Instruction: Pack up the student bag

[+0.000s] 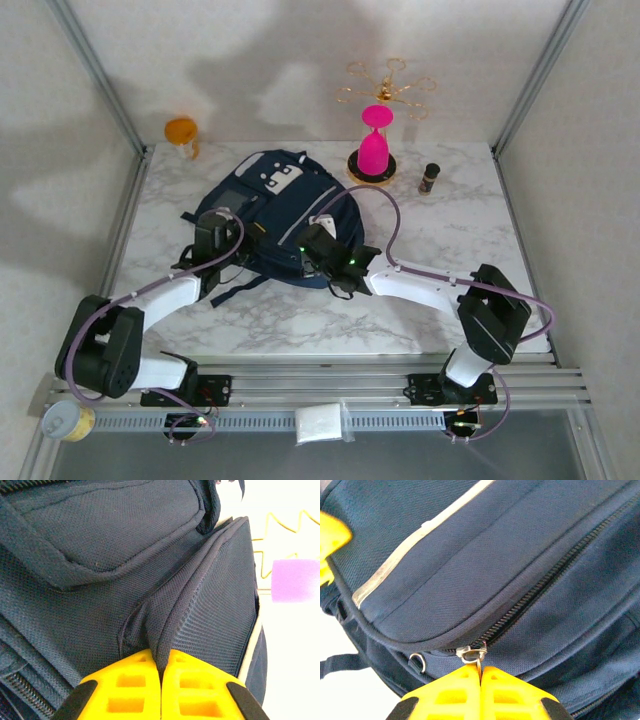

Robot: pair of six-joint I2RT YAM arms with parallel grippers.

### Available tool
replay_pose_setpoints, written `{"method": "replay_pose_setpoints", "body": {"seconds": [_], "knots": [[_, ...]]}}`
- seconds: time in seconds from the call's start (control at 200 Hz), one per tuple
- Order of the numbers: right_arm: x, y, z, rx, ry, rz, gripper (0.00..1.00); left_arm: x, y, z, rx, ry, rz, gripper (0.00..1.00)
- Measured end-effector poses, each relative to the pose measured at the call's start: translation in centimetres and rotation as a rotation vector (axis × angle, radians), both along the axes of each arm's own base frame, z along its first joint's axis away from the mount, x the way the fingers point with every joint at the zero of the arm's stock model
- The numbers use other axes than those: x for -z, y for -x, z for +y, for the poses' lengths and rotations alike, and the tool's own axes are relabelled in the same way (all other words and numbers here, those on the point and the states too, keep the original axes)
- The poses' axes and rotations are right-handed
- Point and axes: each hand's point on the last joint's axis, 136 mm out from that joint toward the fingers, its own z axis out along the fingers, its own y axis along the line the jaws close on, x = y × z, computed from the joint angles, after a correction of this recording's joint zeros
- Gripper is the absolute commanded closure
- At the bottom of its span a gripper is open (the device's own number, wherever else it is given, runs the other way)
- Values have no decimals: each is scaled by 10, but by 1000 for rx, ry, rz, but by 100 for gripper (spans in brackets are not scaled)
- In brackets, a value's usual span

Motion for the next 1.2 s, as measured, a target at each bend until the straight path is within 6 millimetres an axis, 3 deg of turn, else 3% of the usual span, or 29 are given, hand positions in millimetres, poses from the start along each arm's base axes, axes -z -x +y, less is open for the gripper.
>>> {"method": "replay_pose_setpoints", "body": {"seconds": [0.165,0.325,0.421,0.551,0.676,0.771,1.071,1.202], "knots": [[2,6,5,-73,20,5,100,-21,12,0,-17,12,-43,56],[3,8,7,-106,29,5,100,-43,53,-33,28,130,-106,48],[4,8,6,-111,36,2,100,-37,66,-50,38,179,-79,46],[7,8,6,-118,40,-5,100,-26,68,-70,34,215,-40,47],[6,7,7,-119,39,-11,100,-7,63,-85,13,226,21,49],[6,7,6,-118,40,-11,100,-4,57,-94,-8,229,36,55],[8,1,-3,-93,80,-37,100,10,44,-97,-89,224,74,100],[9,0,-5,-94,97,-49,100,9,44,-95,-90,196,66,100]]}}
